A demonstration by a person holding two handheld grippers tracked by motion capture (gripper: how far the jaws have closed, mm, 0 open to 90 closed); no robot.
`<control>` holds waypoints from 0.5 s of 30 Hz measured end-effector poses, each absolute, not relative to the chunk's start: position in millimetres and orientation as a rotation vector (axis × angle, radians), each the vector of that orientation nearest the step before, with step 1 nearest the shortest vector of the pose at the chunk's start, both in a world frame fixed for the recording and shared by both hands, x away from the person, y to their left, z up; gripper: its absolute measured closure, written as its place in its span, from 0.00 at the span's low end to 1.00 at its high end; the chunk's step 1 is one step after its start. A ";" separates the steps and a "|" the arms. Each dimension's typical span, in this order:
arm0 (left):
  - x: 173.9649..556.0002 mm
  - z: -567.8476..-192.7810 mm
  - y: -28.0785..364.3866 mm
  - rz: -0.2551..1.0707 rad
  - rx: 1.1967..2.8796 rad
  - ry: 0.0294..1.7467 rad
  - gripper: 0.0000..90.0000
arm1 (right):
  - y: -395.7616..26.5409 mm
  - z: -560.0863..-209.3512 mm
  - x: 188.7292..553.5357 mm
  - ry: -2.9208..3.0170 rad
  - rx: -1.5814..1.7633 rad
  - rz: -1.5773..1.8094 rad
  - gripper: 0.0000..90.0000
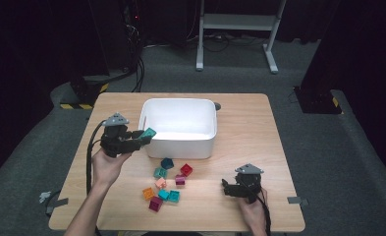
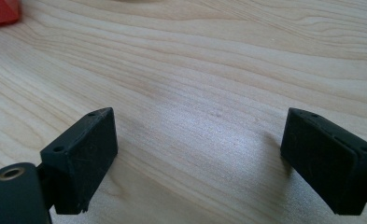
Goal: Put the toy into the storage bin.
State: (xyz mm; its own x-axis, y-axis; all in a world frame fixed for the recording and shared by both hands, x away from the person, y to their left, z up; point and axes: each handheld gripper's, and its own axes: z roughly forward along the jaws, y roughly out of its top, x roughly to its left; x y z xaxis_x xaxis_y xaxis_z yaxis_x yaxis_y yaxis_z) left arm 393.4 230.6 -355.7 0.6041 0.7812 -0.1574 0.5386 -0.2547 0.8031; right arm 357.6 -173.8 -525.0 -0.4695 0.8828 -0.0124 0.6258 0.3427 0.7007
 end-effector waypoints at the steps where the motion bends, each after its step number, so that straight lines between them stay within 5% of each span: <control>1: 396.7 -354.9 228.6 0.348 1.944 1.050 0.65 | -173.8 -525.0 357.5 2.221 1.327 0.899 0.12; 15: 436.2 -356.1 205.5 0.375 1.980 1.069 0.65 | -173.8 -525.0 357.6 2.221 1.326 0.899 0.12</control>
